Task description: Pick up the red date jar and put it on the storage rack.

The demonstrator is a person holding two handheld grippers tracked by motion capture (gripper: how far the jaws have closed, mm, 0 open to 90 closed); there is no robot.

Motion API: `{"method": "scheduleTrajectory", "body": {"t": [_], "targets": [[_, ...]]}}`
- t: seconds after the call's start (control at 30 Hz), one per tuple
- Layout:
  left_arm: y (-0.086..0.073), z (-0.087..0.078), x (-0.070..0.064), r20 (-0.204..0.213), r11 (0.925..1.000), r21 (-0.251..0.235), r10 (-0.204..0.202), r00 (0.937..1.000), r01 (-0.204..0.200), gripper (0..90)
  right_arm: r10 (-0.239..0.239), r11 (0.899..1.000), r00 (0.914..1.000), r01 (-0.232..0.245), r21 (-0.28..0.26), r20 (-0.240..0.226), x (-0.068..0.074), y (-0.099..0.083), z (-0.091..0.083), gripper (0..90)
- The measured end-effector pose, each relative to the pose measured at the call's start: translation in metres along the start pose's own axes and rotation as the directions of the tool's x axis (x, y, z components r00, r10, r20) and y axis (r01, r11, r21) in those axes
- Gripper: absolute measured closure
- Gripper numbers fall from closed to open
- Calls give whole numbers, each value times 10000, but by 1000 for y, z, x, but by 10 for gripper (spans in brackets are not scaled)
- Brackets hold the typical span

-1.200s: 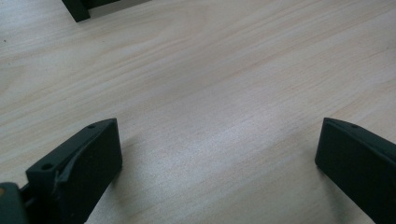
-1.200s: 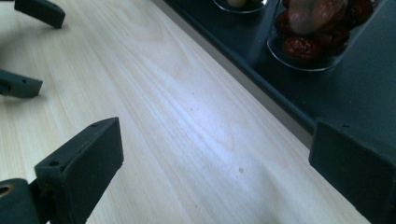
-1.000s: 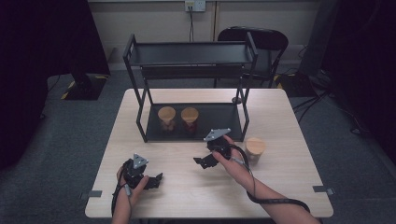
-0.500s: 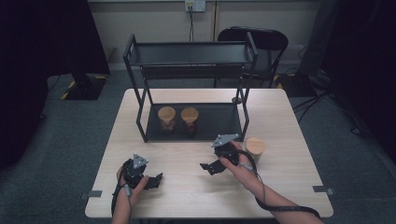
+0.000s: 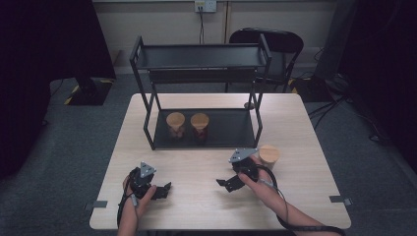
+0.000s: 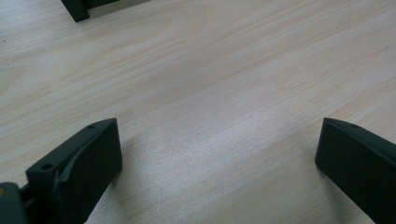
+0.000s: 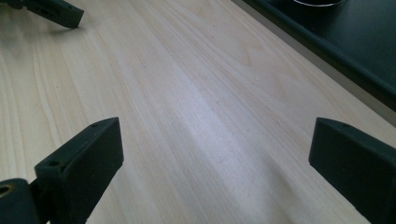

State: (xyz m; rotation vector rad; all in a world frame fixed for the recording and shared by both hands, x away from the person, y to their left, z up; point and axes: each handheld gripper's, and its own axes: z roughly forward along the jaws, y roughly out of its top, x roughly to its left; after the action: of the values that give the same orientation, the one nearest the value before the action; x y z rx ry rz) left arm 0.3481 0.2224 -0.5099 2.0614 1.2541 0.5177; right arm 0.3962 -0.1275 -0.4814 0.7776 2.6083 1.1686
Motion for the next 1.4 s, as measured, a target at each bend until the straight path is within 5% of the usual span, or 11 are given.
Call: {"method": "scheduleTrajectory", "body": {"t": [0.9, 1.4], "targets": [[0, 0, 0, -1, 10000, 0, 1, 10000, -1, 2, -361, 9990, 9992, 365, 252, -153, 2, -27, -21, 30], [0, 0, 0, -1, 10000, 2, 3, 10000, -3, 2, 10, 9999, 10000, -10, 164, -14, -3, -49, -34, 29]]}}
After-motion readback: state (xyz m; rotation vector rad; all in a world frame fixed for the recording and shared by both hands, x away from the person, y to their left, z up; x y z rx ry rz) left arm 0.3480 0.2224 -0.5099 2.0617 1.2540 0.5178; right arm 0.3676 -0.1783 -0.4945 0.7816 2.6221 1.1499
